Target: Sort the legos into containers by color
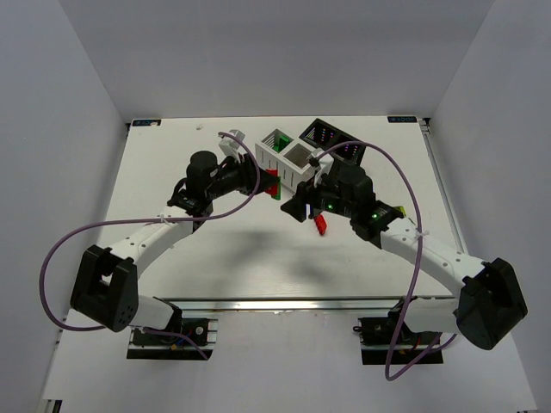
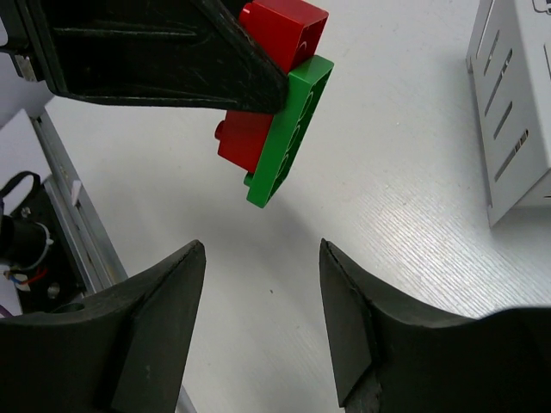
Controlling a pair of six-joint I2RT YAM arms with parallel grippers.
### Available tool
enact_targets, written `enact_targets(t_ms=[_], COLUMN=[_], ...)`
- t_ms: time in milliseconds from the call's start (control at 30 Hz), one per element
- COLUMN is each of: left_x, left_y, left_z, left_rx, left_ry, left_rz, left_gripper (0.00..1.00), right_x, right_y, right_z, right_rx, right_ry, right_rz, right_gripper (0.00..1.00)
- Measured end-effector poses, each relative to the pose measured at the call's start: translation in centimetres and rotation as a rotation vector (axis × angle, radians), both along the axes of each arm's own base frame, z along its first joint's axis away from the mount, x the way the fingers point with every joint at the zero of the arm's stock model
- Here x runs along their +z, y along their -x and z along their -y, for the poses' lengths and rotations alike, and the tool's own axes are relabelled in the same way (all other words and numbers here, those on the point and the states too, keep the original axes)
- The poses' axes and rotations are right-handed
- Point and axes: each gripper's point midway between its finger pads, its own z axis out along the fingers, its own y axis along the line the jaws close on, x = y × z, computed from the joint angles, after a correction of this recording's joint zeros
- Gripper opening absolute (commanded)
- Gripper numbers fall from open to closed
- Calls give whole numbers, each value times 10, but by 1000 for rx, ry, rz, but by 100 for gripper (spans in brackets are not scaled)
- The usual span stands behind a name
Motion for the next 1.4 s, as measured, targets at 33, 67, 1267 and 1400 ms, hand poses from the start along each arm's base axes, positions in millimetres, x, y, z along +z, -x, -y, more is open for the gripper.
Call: enact_targets(t_ms=[33, 67, 1267, 1400], left_x=[1, 1, -19, -18], left_y=[0, -1, 0, -2], left_z=[0, 0, 12, 11], left_rx=[1, 2, -35, -30], left_ry=[4, 7, 88, 94], left_rz=[1, -1, -111, -105], left_gripper=[0, 0, 0, 0], right_x=[1, 1, -14, -16], right_y=[0, -1, -24, -27], right_z=[-1, -1, -21, -20], right_rx=[-4, -6, -178, -192], right_ry=[-8, -18, 55, 75], right_rz=[-4, -3, 156, 172], right_gripper=[61, 61, 44, 38])
